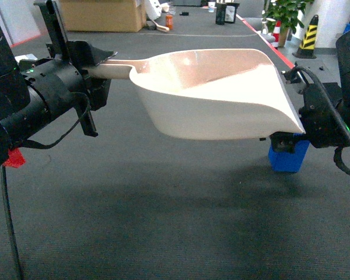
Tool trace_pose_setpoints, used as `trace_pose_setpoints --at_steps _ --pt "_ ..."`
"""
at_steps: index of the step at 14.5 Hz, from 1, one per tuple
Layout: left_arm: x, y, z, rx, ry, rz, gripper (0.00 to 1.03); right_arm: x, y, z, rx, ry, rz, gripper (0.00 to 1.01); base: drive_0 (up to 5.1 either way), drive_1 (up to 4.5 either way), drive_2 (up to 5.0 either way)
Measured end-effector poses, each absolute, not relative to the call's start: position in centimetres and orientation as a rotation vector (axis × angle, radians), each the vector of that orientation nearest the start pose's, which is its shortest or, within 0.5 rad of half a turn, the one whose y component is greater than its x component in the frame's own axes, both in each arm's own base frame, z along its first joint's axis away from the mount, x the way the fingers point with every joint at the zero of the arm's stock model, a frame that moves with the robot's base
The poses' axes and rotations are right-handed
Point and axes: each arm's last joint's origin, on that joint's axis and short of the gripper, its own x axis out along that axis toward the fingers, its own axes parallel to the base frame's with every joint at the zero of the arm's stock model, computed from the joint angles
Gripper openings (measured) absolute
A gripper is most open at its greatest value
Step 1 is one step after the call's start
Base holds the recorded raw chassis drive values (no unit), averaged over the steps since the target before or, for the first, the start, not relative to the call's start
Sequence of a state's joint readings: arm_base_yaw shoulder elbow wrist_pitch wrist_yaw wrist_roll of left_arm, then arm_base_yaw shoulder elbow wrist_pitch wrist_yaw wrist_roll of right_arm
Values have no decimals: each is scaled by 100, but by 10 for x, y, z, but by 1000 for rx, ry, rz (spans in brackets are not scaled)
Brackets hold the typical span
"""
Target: Place part in tray to right shelf
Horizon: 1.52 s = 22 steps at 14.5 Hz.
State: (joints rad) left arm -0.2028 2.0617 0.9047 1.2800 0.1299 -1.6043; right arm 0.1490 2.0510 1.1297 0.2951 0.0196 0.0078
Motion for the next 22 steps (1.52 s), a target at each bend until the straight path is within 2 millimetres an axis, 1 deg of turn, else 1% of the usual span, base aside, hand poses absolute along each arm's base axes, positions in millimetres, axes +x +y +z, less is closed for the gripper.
trace_pose_setpoints --at_steps 1,2,3,4,5,6,7,8,9,10,11,12,13,14,15,16,17,18,19,20,21,22 --pt "385 -83 148 -1590 172 -358 13 387 42 147 1 567 86 47 0 0 0" --pt "385 -83 148 -1590 171 -357 13 373 33 176 28 509 86 47 0 0 0" --pt "385 -83 148 -1590 170 -357 13 364 29 209 50 421 88 47 0 0 0" --pt "385 -83 148 -1590 171 -357 13 351 33 249 71 322 117 47 0 0 0" --pt "385 -83 148 -1590 171 -357 13 341 46 281 84 242 163 47 0 0 0" --pt "385 -84 148 -1590 172 -360 13 329 66 309 105 168 241 47 0 0 0" --pt "385 -84 148 -1590 172 -359 13 318 88 326 127 148 324 47 0 0 0" --pt "385 -84 148 -1590 173 -358 13 312 109 331 151 161 388 47 0 0 0" --pt "385 -83 148 -1590 171 -359 13 308 131 326 174 218 448 47 0 0 0" --pt "385 -84 148 -1590 172 -358 13 308 155 313 185 279 497 47 0 0 0" --pt "385 -84 148 -1590 173 -358 13 310 170 298 191 348 503 47 0 0 0" --pt "385 -84 148 -1590 172 -358 13 315 183 282 191 395 500 56 0 0 0" --pt "385 -84 148 -1586 173 -359 13 318 186 276 201 403 469 69 0 0 0" --pt "385 -83 148 -1583 171 -354 13 318 184 279 205 377 441 80 0 0 0" --pt "385 -83 148 -1581 166 -354 13 314 178 290 213 320 408 93 0 0 0" --pt "385 -83 148 -1580 169 -357 13 304 168 303 218 249 375 100 0 0 0" --pt "385 -83 148 -1579 169 -357 13 271 145 323 172 117 305 98 0 0 0" --pt "385 -83 148 -1579 169 -357 12 190 96 318 -11 -92 136 98 0 0 0" --pt "385 -83 148 -1579 169 -356 13 172 89 315 -58 -129 130 98 0 0 0" --pt "385 -83 148 -1579 167 -355 12 165 85 316 -95 -153 129 98 438 -425 2" --pt "385 -83 149 -1579 165 -362 12 163 84 321 -110 -180 121 98 451 -414 -20" --pt "385 -83 148 -1581 170 -358 12 166 86 319 -130 -167 122 98 474 -382 -61"
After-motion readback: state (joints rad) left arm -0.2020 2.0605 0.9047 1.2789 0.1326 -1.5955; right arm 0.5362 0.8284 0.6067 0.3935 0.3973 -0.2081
